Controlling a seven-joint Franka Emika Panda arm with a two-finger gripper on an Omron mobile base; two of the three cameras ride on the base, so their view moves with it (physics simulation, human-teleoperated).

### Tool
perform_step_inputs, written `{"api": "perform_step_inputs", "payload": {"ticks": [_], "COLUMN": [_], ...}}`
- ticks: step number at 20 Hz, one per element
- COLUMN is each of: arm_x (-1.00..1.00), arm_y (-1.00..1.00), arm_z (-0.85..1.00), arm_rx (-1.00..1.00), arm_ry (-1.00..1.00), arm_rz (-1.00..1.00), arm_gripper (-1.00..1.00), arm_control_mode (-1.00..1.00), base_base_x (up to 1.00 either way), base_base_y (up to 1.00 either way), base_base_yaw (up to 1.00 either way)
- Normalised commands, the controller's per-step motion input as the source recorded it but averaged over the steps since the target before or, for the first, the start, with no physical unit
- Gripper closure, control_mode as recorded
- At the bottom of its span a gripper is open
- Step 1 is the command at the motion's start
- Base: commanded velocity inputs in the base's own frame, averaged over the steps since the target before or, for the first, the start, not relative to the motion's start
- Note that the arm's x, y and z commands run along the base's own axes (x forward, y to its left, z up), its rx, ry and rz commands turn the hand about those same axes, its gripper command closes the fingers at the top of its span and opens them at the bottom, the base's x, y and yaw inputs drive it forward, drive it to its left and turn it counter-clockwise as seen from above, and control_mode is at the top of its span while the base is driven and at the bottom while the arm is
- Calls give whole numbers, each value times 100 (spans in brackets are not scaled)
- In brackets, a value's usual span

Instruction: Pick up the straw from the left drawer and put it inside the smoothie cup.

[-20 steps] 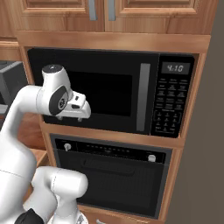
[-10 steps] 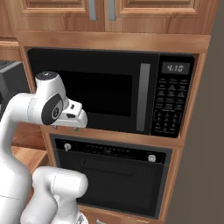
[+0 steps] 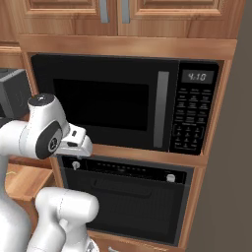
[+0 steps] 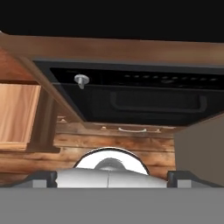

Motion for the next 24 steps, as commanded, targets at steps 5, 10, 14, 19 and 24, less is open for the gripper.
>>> {"api": "perform_step_inputs", "payload": {"ticks": [5,10,14,19,24], "arm_x": [22,26,21,3,1], "arm_y": [0,0,0,-2,0], "arm_z": [15,19,8,0,0], "arm_rx": [0,0,0,0,0], "arm_ry": [0,0,3,0,0], "arm_rz": [-2,0,0,0,0], "arm_gripper": [-100,-100,-100,-100,-100], "arm_control_mode": [-100,-100,-100,-100,-100], "base_base_x": [0,0,0,0,0], "base_base_y": [0,0,0,0,0], "base_base_yaw": [0,0,0,0,0]}}
